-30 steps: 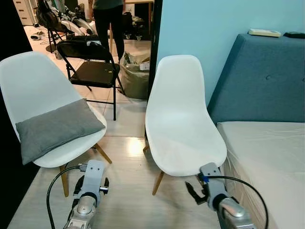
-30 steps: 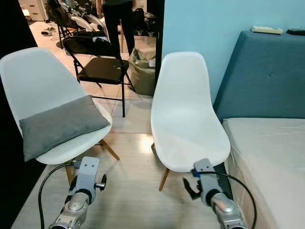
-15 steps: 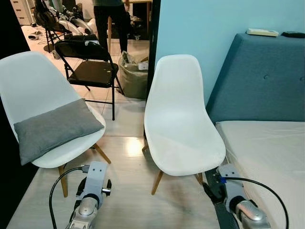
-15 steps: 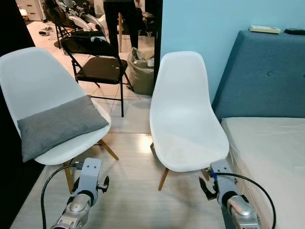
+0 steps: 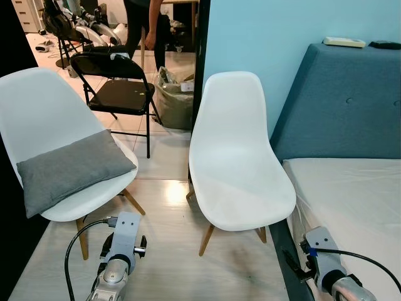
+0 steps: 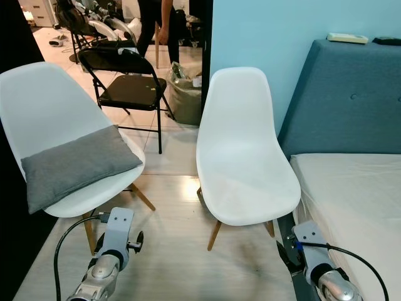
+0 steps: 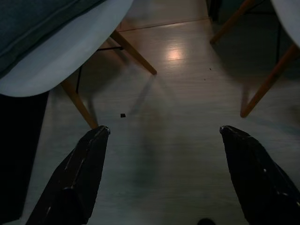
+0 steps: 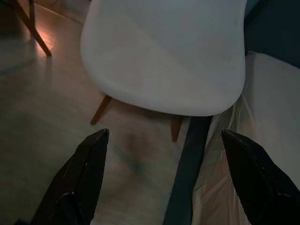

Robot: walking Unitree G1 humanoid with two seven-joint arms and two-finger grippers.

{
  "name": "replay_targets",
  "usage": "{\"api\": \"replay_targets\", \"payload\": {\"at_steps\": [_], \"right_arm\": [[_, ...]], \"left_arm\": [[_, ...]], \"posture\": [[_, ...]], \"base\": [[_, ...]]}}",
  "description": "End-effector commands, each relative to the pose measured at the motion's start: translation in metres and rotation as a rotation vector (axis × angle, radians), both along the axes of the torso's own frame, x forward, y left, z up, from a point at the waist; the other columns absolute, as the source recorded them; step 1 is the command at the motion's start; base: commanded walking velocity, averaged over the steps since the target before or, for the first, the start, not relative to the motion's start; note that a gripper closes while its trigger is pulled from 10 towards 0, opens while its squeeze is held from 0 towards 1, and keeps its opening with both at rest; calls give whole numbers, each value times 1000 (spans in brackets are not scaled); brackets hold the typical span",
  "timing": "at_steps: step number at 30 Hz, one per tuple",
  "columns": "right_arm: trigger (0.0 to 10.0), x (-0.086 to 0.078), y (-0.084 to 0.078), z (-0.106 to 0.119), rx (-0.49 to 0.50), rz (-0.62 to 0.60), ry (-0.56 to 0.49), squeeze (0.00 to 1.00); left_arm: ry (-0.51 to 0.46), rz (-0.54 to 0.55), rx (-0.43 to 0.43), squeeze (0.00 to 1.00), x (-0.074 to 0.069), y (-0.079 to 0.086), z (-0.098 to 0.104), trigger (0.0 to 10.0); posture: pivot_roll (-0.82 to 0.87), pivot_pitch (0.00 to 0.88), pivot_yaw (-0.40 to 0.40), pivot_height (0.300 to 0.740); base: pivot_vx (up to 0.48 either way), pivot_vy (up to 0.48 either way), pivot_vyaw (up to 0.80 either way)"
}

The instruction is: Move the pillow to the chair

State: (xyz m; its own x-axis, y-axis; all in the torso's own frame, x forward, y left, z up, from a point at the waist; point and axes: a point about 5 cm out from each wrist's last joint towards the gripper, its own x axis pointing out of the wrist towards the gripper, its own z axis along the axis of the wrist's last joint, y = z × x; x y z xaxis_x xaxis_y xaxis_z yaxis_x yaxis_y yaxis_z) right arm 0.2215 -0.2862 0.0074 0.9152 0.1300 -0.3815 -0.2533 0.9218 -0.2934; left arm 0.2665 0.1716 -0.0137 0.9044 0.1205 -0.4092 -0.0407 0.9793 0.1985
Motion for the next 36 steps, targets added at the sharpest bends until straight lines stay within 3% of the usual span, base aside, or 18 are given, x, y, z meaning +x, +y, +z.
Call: {"api": "replay_targets", "payload": {"at_steps": [1, 13, 18, 19, 20, 21, 25, 28, 32, 36], "right_arm": [[10000, -7, -3, 1, -47, 30, -16, 0], [10000, -8, -4, 3, -87, 16, -36, 0], [10000, 12, 18, 3, -51, 55, -50, 0], [10000, 24, 34, 2, -18, 54, -55, 0], [10000, 24, 34, 2, -18, 54, -55, 0], [10000, 32, 49, -2, 11, 60, -31, 0], [10000, 35, 76, -15, 81, 42, 32, 0], [10000, 36, 88, -19, 107, 54, 46, 0], [10000, 40, 93, -18, 152, 27, 41, 0], [10000, 39, 84, -18, 143, -8, 46, 0]], "left_arm": [[27, -1, -5, 0, -4, -2, -5, 10000], [31, 3, -9, 0, -6, -4, -6, 10000], [47, -15, 5, 0, -7, 0, -8, 10000], [52, -10, 8, 0, -7, 3, -8, 10000], [52, -10, 8, 0, -7, 3, -8, 10000], [52, 3, 8, 0, -6, 7, -7, 10000], [42, 31, 8, 0, -5, 12, -5, 10000], [30, 37, 14, 0, -4, 14, -3, 10000], [14, 28, 23, 0, 0, 12, 0, 10000], [14, -27, 31, 0, 2, -4, 0, 10000]], "posture": [[6, 94, -44, 740], [11, 91, -47, 740], [8, 91, -28, 740], [12, 93, -26, 740], [12, 93, -26, 740], [13, 97, -26, 740], [27, 114, -50, 740], [31, 124, -69, 740], [42, 128, -71, 740], [44, 134, -64, 740]], "base": [[0, 0, 0], [0, 0, 0], [0, 0, 0], [0, 0, 0], [0, 0, 0], [0, 0, 0], [0, 0, 0], [0, 0, 0], [0, 0, 0], [0, 0, 0]]}}
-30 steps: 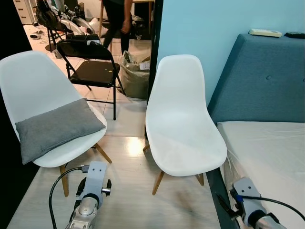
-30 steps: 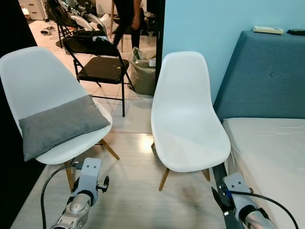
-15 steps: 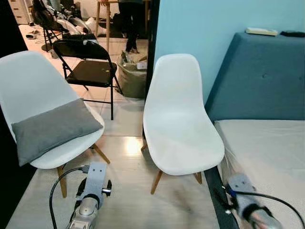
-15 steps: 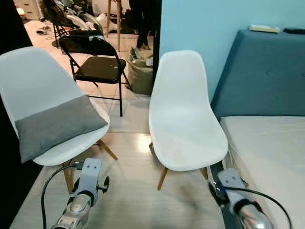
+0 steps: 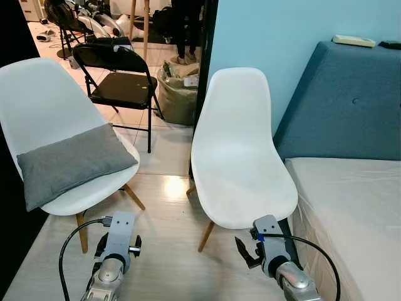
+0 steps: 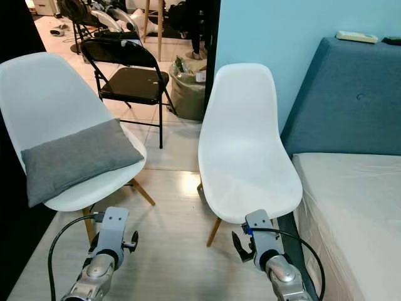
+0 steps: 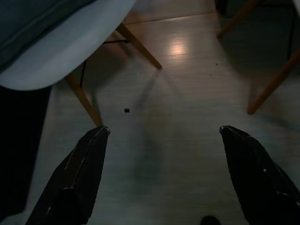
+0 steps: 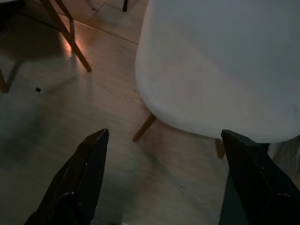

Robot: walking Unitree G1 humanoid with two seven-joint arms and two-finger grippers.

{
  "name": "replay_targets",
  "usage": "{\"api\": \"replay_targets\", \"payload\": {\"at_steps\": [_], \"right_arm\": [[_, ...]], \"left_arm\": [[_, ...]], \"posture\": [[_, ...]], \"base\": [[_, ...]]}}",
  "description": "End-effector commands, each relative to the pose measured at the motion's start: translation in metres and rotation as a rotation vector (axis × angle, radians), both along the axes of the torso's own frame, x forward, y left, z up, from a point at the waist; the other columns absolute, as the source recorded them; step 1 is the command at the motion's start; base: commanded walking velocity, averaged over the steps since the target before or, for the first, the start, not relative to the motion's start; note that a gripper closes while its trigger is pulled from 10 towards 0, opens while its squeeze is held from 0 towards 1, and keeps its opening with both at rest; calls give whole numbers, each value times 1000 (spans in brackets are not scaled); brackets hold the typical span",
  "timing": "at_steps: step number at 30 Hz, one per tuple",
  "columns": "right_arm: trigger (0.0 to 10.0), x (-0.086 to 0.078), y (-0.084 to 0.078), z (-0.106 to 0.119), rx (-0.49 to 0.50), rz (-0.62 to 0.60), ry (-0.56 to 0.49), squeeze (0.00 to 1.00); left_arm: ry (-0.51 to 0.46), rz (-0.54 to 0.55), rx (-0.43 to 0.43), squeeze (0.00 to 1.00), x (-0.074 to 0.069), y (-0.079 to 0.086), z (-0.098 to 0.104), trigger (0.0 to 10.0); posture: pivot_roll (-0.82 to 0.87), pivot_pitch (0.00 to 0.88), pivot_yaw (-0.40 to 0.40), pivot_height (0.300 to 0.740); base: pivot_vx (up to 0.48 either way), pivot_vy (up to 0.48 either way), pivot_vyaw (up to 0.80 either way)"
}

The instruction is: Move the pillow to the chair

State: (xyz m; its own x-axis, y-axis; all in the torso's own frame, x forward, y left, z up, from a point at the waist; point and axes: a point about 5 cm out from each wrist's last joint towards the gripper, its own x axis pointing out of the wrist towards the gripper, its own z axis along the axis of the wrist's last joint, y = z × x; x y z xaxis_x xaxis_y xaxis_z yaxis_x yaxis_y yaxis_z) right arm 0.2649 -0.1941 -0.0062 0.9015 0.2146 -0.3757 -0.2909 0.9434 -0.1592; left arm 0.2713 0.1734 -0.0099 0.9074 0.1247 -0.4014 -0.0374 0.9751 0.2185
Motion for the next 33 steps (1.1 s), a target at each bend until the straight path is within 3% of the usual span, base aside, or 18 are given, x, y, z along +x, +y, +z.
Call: {"api": "replay_targets", "payload": {"at_steps": [1, 4, 10, 16, 21, 25, 26, 27, 30, 31, 33], "right_arm": [[10000, -6, -10, -6, -3, -46, 37, 0], [10000, -12, -13, -8, -23, -41, 34, 0], [10000, -24, -15, -15, -4, -38, 59, 0], [10000, -16, -12, -13, -12, -46, 67, 0], [10000, -15, -15, -12, 11, -84, 68, 0], [10000, -10, -12, -9, -19, -60, 53, 0], [10000, -12, -14, -9, 60, -91, 55, 0], [10000, -12, -14, -9, 60, -91, 55, 0], [10000, -15, -16, -12, 230, -202, 71, 0], [10000, -15, -18, -13, 304, -246, 88, 0], [10000, -15, -17, -14, 360, -266, 109, 0]], "left_arm": [[23, -44, 18, 0, -3, -9, -4, 10000], [20, -78, 8, 0, -2, -15, -3, 10000], [27, -98, 24, 0, -4, -17, -5, 10000], [14, -83, 32, 0, 2, -14, -1, 10000], [49, -100, 40, 0, -10, -15, -10, 10000], [62, -127, 15, 0, -10, -20, -12, 10000], [84, -111, -3, 0, -12, -23, -15, 10000], [84, -111, -3, 0, -12, -23, -15, 10000], [109, 7, -119, 0, -12, -23, -18, 10000], [105, -8, -115, 0, -9, -25, -16, 10000], [99, -20, -105, 0, -8, -27, -15, 10000]], "posture": [[41, 132, -61, 740], [-9, 175, -30, 740], [-2, 147, -53, 740], [3, 136, -45, 740], [4, 125, -21, 740], [-37, 140, -9, 740], [-24, 116, 4, 740], [-24, 116, 4, 740], [-56, 116, 17, 740], [-54, 105, 7, 740], [-53, 107, 3, 740]], "base": [[0, 0, 0], [0, 0, 0], [0, 0, 0], [0, 0, 0], [0, 0, 0], [0, 0, 0], [0, 0, 0], [0, 0, 0], [0, 0, 0], [0, 0, 0], [0, 0, 0]]}}
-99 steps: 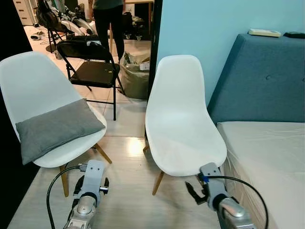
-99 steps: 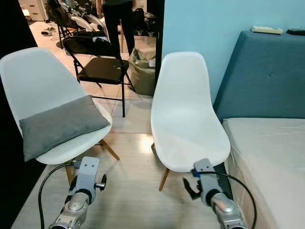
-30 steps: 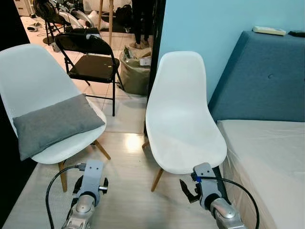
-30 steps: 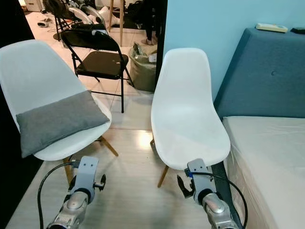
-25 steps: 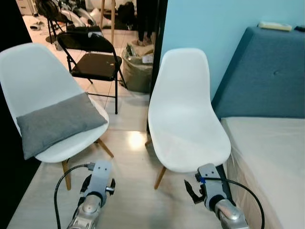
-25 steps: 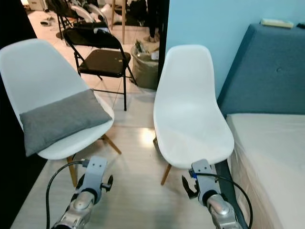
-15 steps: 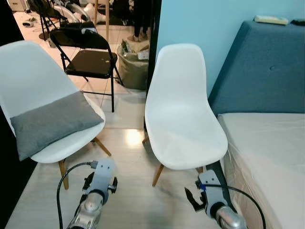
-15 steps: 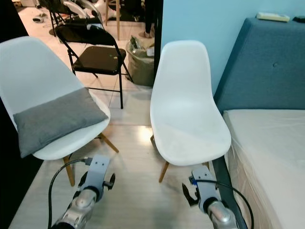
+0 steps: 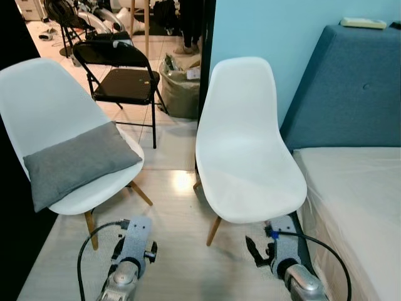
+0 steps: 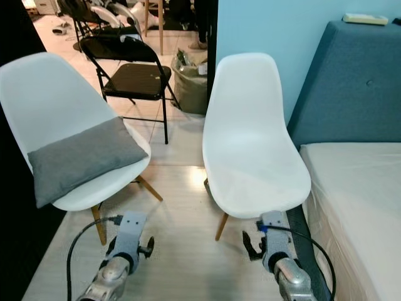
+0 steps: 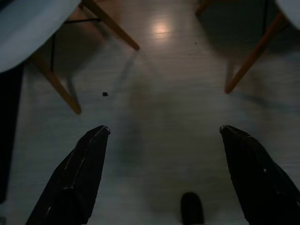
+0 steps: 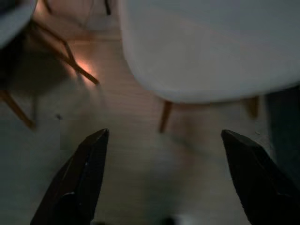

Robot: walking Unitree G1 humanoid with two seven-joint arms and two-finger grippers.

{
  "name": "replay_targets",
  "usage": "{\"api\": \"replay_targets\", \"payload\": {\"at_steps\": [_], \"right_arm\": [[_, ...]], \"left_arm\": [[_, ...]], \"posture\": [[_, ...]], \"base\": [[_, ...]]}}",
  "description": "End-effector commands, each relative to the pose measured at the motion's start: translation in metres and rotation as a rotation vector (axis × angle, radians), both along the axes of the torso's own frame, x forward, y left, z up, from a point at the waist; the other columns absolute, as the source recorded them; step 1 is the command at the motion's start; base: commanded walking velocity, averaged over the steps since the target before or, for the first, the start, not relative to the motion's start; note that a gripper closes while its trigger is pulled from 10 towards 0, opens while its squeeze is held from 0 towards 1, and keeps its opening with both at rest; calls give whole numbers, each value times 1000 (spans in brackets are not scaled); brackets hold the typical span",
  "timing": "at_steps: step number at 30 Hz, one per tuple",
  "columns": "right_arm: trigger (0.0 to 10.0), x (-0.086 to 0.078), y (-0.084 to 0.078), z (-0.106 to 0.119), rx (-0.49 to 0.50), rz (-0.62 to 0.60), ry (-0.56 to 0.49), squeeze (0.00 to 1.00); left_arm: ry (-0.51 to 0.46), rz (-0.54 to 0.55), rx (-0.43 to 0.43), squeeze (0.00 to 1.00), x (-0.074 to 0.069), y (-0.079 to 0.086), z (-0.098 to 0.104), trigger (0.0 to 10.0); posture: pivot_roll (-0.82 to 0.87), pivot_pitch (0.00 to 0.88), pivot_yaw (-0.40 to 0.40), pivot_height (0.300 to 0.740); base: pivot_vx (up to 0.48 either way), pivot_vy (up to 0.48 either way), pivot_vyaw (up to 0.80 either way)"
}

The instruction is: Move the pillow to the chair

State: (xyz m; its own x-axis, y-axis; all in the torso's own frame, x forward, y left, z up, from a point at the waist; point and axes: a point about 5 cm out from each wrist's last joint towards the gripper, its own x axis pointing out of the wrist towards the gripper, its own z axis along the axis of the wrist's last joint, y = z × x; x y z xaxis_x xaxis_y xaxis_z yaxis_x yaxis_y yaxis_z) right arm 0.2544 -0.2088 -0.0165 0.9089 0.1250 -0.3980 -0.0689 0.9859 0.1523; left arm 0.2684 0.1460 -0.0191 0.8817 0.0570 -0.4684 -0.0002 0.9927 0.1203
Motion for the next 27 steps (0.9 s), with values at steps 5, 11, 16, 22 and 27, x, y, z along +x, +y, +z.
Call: {"api": "replay_targets", "payload": {"at_steps": [5, 11, 16, 22, 27], "right_arm": [[10000, -12, 5, -16, 8, 26, 133, 0], [10000, -1, 7, -8, -21, 8, 93, 0], [10000, 9, 6, 5, -105, 60, 27, 0], [10000, 29, 13, 53, -275, 198, -231, 0], [10000, 27, 20, 47, -325, 294, -220, 0]], "left_arm": [[30, 22, 25, 0, -1, 2, -3, 10000], [26, 29, 35, 0, -3, 9, -4, 10000], [22, 1, 49, 0, 0, 10, -2, 10000], [-43, -52, 76, 0, 16, 6, 13, 10000], [-61, -79, 83, 0, 24, -1, 19, 10000]], "posture": [[-46, 76, -21, 740], [-60, 70, 3, 740], [-70, 73, 28, 740], [-94, 89, 71, 740], [-113, 80, 61, 740]], "base": [[0, 0, 0], [0, 0, 0], [0, 0, 0], [0, 0, 0], [0, 0, 0]]}}
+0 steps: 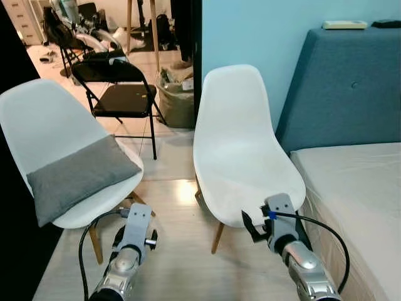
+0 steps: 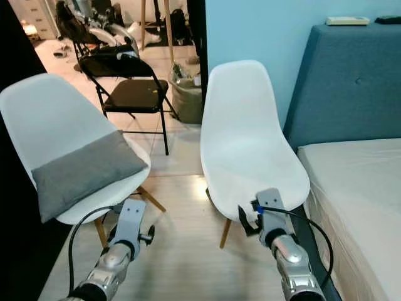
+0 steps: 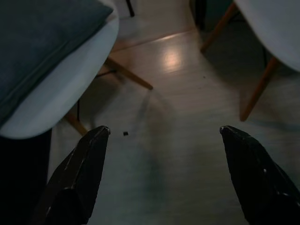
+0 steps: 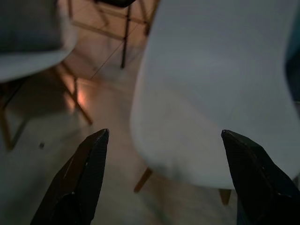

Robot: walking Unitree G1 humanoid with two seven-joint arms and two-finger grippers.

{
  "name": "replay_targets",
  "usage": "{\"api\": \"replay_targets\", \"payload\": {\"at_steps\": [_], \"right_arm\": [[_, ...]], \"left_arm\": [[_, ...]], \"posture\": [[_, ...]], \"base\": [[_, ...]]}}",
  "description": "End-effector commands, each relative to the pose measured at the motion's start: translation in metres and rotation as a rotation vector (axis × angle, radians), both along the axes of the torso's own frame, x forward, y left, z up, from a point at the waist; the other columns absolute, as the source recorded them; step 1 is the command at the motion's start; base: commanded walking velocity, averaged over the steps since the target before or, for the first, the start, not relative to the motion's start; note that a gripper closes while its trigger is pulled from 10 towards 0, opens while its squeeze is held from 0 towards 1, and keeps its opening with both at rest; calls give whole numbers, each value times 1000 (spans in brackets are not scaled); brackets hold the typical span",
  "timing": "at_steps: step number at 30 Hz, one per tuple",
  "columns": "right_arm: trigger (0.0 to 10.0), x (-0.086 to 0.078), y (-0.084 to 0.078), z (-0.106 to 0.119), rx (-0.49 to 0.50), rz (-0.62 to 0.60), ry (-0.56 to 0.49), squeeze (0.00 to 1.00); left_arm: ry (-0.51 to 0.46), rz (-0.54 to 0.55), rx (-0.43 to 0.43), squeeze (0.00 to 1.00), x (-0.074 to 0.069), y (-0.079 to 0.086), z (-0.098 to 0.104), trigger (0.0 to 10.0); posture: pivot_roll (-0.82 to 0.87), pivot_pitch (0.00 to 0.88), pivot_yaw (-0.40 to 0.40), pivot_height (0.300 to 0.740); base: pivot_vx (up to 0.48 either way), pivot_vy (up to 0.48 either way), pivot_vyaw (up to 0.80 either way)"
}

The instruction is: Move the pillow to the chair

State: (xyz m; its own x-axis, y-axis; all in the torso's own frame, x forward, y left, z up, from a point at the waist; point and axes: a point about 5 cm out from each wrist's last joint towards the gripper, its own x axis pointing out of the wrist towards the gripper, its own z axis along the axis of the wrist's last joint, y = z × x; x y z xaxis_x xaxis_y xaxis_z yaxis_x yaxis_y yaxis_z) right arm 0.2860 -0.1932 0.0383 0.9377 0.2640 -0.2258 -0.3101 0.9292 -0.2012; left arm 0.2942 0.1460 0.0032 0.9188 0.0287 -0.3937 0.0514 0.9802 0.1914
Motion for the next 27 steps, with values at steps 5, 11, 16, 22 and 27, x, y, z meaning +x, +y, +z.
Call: {"api": "replay_targets", "payload": {"at_steps": [5, 11, 16, 22, 27], "right_arm": [[10000, -4, 7, -13, -69, 42, 49, 0], [10000, 1, 11, 0, -90, 82, 15, 0], [10000, 8, 17, 5, -246, 135, -57, 0], [10000, 6, 25, 12, -403, 177, -169, 0], [10000, -4, 30, 11, -519, 218, -227, 0]], "left_arm": [[-15, 25, -6, 0, 4, 1, 4, 10000], [-17, 36, 0, 0, 3, 7, 3, 10000], [-7, 42, 13, 0, 2, 13, 1, 10000], [-31, 34, 11, 0, 10, 9, 9, 10000], [-29, 19, 20, 0, 9, 8, 8, 10000]], "posture": [[-121, 81, 40, 740], [-106, 83, 34, 740], [-116, 76, 54, 740], [-106, 89, 52, 740], [-101, 91, 53, 740]], "base": [[0, 0, 0], [0, 0, 0], [0, 0, 0], [0, 0, 0], [0, 0, 0]]}}
